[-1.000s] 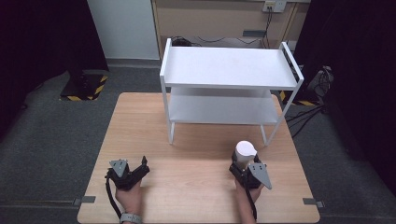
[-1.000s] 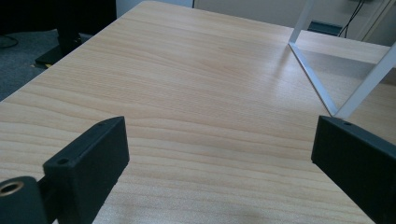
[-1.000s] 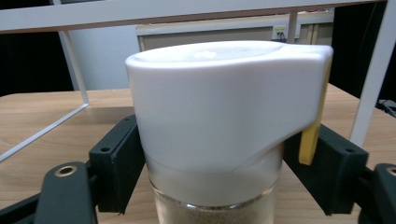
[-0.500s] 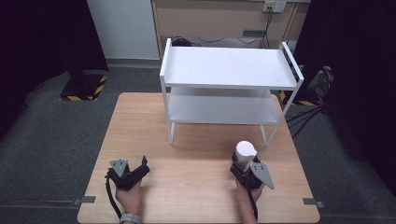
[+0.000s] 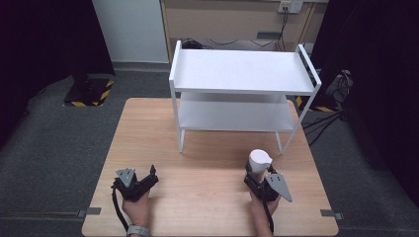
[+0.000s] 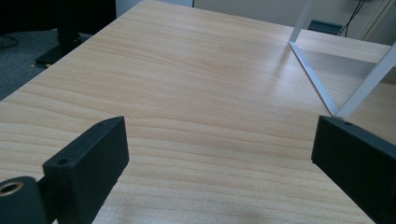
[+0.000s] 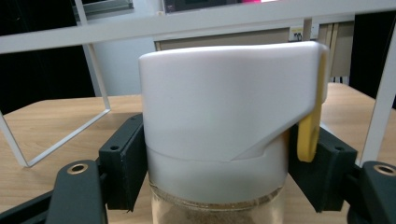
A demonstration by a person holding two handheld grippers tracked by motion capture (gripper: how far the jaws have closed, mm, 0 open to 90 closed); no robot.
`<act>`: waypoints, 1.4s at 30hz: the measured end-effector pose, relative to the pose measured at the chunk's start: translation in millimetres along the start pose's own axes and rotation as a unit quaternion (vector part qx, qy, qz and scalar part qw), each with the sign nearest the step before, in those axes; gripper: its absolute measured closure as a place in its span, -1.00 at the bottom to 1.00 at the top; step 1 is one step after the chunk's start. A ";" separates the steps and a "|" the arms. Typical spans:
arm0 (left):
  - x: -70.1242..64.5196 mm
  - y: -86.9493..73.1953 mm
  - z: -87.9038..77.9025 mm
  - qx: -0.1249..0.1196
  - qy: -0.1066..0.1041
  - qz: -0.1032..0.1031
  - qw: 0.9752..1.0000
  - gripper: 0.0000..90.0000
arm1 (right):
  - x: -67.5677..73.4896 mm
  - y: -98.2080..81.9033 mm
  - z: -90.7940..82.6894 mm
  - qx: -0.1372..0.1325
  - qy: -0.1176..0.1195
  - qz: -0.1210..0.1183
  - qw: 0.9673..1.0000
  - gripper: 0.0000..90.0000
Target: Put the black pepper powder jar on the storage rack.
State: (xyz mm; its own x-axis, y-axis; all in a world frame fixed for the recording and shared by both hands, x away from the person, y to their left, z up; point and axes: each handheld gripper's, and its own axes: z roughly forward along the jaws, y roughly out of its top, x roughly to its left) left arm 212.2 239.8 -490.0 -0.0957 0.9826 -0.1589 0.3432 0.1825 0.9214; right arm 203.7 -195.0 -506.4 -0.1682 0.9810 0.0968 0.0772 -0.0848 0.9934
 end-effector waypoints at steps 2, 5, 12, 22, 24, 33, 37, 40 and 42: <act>0.1 0.0 0.0 0.000 0.000 0.000 1.000 -0.92 | -1.4 4.9 -1.4 -0.004 0.003 0.000 1.000 -0.38; 0.4 -0.4 -0.2 -0.001 0.000 -0.002 1.000 -0.92 | -5.1 15.5 -2.7 -0.011 0.006 0.002 1.000 -0.37; 1.0 -1.4 -0.5 -0.005 0.000 -0.007 1.000 -0.92 | -12.9 49.7 0.2 -0.028 0.014 0.000 1.000 -0.36; 2.0 -2.3 -1.1 -0.008 -0.001 -0.011 1.000 -0.92 | -16.0 95.0 19.0 -0.043 0.024 0.002 0.999 -0.35; 2.4 -2.5 -1.1 -0.009 -0.002 -0.012 1.000 -0.92 | -16.3 101.5 23.9 -0.043 0.025 -0.001 0.999 -0.35; 2.6 -2.8 -1.0 -0.011 -0.001 -0.012 1.000 -0.92 | -21.1 118.4 44.7 -0.055 0.040 0.006 0.998 -0.35; 2.9 -2.9 -1.0 -0.012 -0.001 -0.013 1.000 -0.92 | -21.3 125.6 49.9 -0.062 0.046 0.002 0.997 -0.35; 3.1 -3.0 -1.0 -0.012 -0.001 -0.014 1.000 -0.92 | -21.6 129.9 54.2 -0.064 0.047 0.004 0.997 -0.35; 2.9 -3.0 -0.9 -0.012 -0.001 -0.015 1.000 -0.92 | -21.9 131.8 57.0 -0.064 0.046 0.001 0.997 -0.35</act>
State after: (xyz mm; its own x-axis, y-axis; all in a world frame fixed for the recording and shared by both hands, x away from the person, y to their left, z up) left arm 210.1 242.1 -492.8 -0.1040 0.9770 -0.1862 0.3168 0.2100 0.9249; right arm 273.5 -217.7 -381.1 -0.2586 0.9609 0.0989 -0.0477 -0.1150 0.9922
